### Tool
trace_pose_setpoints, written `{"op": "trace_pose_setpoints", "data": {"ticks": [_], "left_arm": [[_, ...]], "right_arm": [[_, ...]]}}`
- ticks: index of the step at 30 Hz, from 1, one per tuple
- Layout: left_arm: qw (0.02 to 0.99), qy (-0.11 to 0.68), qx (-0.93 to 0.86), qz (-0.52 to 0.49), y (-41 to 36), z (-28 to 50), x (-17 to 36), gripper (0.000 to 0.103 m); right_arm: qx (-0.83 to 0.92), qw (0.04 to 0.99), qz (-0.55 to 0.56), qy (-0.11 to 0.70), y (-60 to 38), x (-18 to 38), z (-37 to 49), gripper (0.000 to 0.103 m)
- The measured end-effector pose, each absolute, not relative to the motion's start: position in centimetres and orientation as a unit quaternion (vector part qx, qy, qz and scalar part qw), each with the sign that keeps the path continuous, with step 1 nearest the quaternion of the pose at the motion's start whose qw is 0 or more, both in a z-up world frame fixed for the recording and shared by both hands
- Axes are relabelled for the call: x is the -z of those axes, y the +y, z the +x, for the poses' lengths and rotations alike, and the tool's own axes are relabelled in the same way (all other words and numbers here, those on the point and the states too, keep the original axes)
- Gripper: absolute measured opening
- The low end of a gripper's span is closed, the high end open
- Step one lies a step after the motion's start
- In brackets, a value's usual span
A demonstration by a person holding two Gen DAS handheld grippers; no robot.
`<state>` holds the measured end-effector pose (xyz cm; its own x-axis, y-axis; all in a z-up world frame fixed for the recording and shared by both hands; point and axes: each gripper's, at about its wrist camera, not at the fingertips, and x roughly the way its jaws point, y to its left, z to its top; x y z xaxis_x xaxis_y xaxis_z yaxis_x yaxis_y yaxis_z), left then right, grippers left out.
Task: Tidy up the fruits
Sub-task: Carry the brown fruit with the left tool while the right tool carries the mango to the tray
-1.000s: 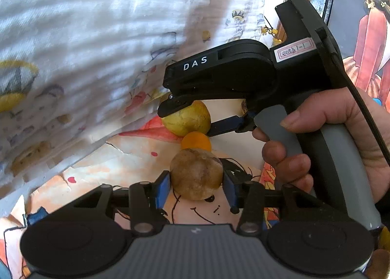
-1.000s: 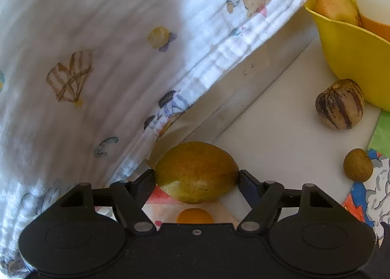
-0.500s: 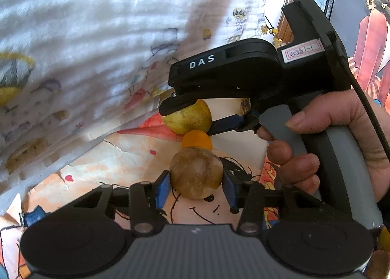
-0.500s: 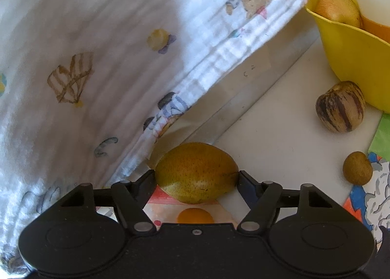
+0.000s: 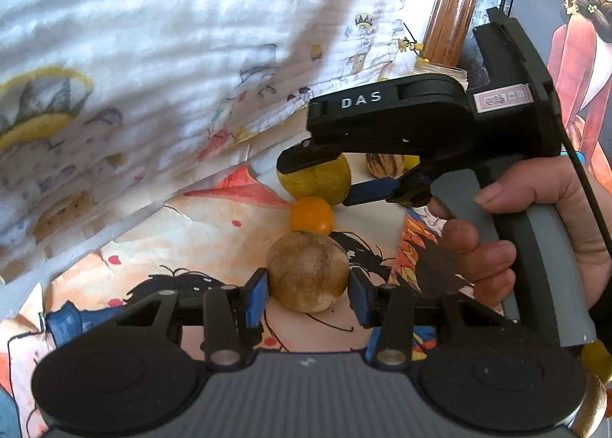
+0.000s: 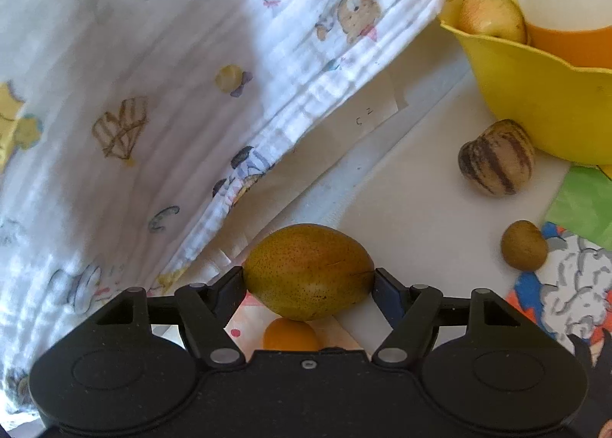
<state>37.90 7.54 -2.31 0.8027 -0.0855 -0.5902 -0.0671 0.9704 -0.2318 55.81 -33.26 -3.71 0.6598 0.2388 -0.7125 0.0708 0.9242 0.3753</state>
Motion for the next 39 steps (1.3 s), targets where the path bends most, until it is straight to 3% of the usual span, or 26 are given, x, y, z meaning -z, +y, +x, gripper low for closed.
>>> {"op": "trace_pose_setpoints", "data": {"ticks": [39], "left_arm": [[0.944, 0.296, 0.025, -0.143, 5.5, 30.5, 0.6, 0.048]], "right_arm": [[-0.048, 0.905, 0.215, 0.364, -35.9, -0.1, 42.5, 0.073]]}}
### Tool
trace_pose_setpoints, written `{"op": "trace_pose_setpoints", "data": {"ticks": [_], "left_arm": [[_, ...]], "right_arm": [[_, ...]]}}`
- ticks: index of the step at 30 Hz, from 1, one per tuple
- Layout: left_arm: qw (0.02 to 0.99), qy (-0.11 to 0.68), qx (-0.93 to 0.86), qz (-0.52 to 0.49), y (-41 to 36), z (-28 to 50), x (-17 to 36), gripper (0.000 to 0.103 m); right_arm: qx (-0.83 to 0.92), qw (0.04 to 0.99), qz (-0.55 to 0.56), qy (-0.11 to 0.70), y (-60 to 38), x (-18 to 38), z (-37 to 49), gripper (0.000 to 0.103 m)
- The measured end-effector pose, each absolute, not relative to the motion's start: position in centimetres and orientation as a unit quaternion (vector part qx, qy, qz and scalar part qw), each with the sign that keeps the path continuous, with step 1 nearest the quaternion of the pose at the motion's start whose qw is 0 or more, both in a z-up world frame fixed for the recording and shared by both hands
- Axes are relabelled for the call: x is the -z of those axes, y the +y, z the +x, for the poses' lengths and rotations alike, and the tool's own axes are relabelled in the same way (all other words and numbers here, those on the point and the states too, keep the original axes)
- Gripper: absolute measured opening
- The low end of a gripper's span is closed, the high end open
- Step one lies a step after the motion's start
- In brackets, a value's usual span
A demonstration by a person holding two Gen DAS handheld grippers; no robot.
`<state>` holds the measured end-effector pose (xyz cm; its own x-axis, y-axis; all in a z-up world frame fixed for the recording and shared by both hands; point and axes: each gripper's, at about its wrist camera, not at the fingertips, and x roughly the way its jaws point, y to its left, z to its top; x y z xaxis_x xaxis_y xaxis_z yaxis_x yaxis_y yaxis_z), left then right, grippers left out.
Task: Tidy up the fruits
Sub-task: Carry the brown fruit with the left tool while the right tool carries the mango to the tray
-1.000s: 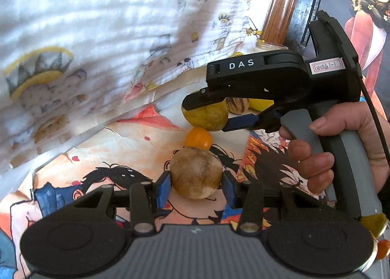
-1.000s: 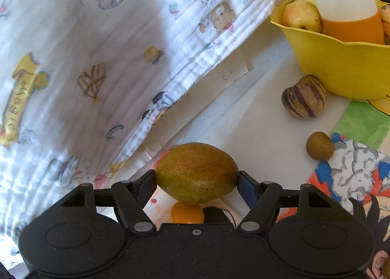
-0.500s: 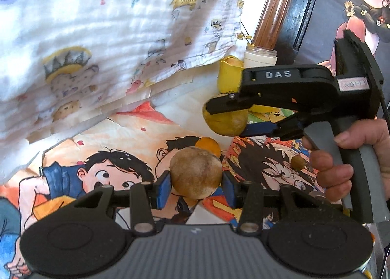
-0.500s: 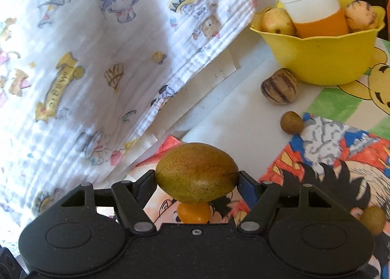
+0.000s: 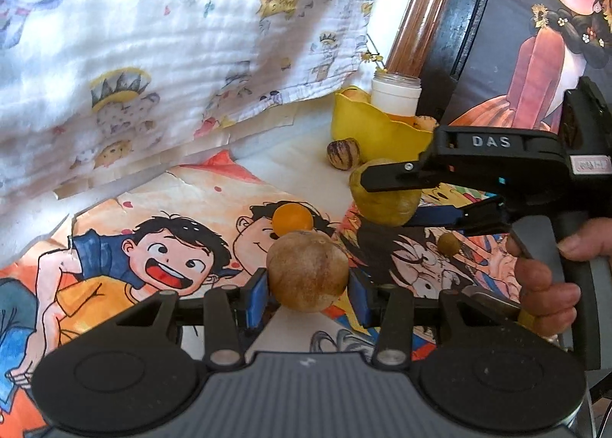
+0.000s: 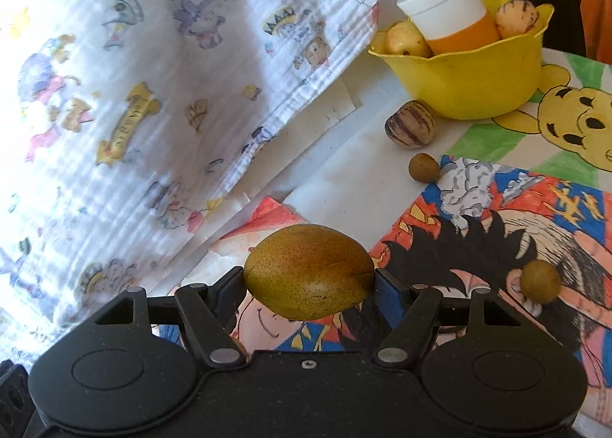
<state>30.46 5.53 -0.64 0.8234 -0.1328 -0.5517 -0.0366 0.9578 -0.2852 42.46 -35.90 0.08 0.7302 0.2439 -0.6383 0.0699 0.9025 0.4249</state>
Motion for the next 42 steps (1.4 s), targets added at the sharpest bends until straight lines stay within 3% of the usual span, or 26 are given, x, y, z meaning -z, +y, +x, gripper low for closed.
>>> {"op": "trace_pose_setpoints", "data": {"ticks": [22, 42], "left_arm": [[0.950, 0.271, 0.070, -0.136, 1.6, 23.3, -2.4, 0.048], [0.944, 0.273, 0.140, -0.122, -2.5, 15.5, -1.8, 0.048]], "right_arm": [[-0.046, 0.926, 0.197, 0.319, -36.0, -4.7, 27.2, 0.073], [-0.034, 0.928, 0.215, 0.301, -35.1, -1.3, 13.7, 0.073]]}}
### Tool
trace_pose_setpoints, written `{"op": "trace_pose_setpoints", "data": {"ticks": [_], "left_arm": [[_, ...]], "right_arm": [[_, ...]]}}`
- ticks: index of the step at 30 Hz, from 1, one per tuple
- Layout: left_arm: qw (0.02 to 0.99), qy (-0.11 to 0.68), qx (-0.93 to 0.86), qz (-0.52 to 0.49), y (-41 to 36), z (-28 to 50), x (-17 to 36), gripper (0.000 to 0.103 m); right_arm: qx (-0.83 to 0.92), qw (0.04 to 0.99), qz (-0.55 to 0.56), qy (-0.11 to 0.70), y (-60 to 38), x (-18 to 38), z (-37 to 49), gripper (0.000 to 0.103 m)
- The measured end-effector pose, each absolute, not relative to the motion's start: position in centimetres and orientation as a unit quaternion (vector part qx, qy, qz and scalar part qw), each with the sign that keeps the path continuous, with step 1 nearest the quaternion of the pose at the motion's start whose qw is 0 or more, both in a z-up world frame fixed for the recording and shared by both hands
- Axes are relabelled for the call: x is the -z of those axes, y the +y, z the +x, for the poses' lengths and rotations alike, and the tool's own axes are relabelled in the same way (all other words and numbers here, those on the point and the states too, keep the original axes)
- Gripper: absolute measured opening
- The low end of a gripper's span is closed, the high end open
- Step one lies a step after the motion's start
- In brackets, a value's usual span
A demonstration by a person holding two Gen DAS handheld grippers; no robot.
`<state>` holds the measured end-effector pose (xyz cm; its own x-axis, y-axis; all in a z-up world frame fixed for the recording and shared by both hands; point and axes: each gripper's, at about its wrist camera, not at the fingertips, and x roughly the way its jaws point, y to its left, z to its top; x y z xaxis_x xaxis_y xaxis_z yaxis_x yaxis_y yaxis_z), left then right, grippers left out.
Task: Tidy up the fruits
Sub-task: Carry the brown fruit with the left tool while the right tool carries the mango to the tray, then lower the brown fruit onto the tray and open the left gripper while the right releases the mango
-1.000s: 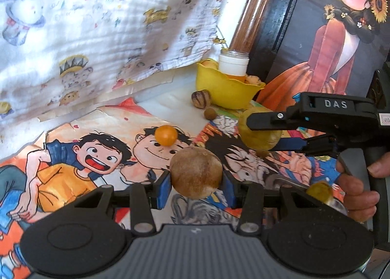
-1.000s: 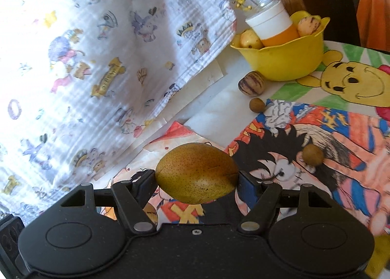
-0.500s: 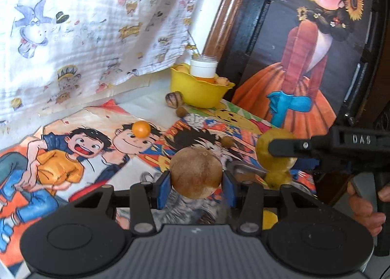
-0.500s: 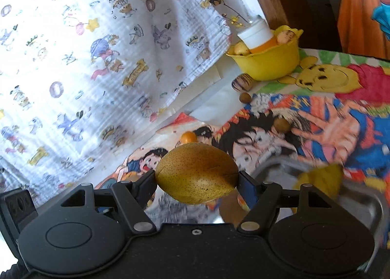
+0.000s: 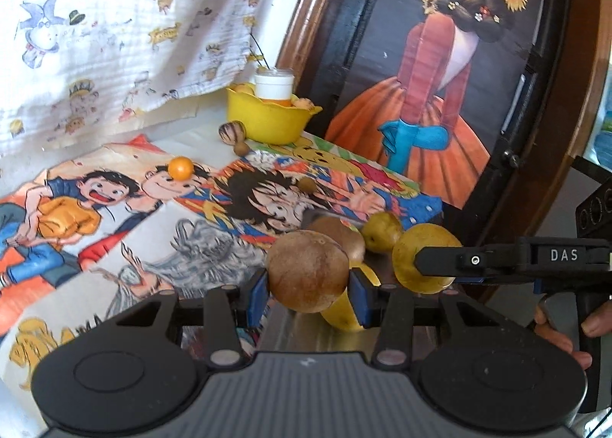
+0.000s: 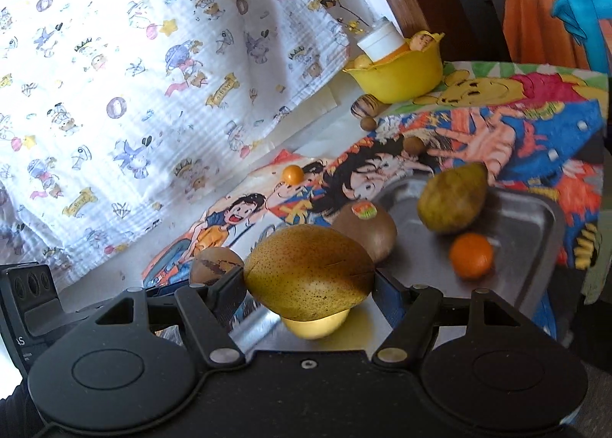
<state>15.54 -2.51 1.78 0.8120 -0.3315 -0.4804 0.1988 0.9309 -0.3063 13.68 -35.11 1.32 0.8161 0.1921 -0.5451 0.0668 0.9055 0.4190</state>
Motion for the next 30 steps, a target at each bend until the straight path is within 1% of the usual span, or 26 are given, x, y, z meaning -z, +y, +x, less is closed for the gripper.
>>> {"op": "trace_pose_setpoints", "data": {"ticks": [12, 30], "left_arm": [[0.939, 0.283, 0.164, -0.104, -4.5, 13.2, -0.6, 0.048], [0.938, 0.299, 0.159, -0.068, -6.6, 12.6, 0.3, 0.049]], "right_arm": [[0.003, 0.934, 0.209, 0.290, -35.9, 0.5, 9.5, 0.073], [0.035, 0.943, 0.167, 0.285, -36.8, 1.4, 9.4, 0.073]]}}
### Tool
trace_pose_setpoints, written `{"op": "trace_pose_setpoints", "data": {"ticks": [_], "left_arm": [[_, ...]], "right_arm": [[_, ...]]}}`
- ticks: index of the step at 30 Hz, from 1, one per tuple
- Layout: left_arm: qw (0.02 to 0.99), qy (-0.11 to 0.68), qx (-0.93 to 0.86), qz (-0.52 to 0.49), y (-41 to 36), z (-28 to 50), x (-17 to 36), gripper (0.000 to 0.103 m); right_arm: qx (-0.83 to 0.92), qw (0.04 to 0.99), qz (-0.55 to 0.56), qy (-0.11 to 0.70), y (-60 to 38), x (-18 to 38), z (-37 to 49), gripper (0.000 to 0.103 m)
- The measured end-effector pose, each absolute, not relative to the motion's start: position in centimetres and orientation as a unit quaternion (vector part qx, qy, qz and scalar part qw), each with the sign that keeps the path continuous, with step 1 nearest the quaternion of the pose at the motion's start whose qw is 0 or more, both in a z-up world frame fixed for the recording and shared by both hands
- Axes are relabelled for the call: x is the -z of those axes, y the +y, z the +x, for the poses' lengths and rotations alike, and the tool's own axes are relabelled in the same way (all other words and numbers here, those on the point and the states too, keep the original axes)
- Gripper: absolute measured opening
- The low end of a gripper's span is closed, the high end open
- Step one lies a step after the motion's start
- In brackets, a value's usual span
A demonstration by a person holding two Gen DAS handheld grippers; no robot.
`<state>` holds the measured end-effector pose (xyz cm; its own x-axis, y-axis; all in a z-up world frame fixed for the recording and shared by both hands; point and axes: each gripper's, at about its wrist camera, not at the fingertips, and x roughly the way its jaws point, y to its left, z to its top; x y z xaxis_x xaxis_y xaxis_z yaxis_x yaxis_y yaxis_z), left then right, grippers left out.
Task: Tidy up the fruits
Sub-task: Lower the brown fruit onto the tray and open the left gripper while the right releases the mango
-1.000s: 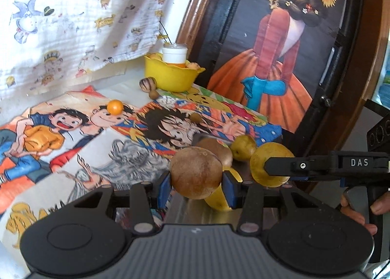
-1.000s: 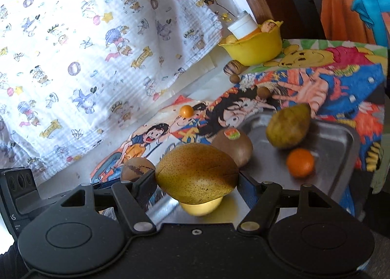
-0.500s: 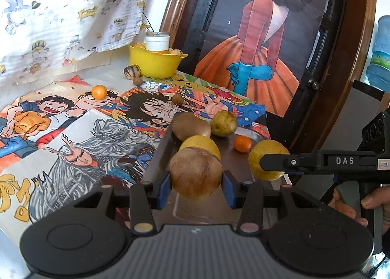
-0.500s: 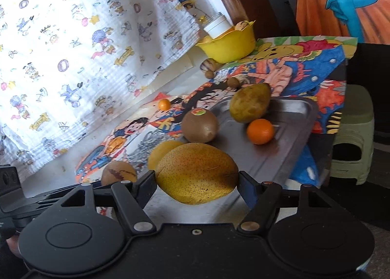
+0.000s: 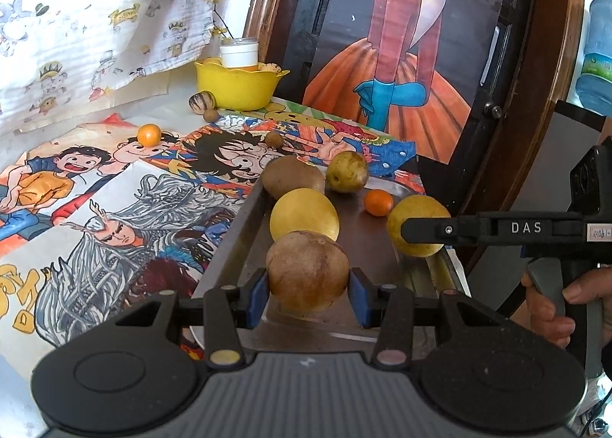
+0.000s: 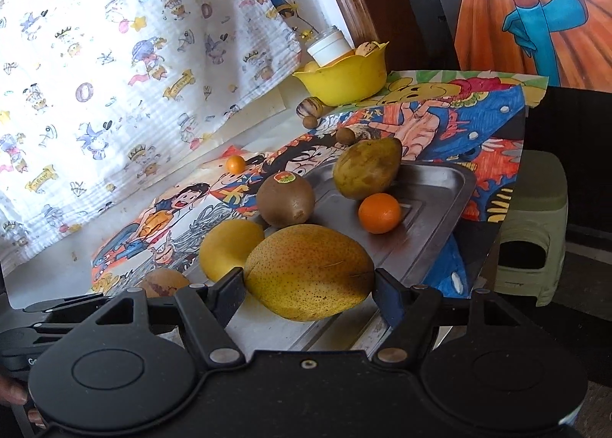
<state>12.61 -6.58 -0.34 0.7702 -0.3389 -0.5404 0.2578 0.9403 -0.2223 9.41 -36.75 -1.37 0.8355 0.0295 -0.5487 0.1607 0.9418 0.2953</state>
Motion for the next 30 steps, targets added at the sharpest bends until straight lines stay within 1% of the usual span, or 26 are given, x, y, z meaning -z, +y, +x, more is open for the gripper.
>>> {"op": "trace_pose_setpoints", "data": {"ticks": [30], "left_arm": [[0.935, 0.327, 0.132, -0.035, -7.0, 14.6, 1.4, 0.050]], "right_arm": [[0.064, 0.952, 0.080, 0.289, -36.1, 2.5, 12.2, 0.073]]}}
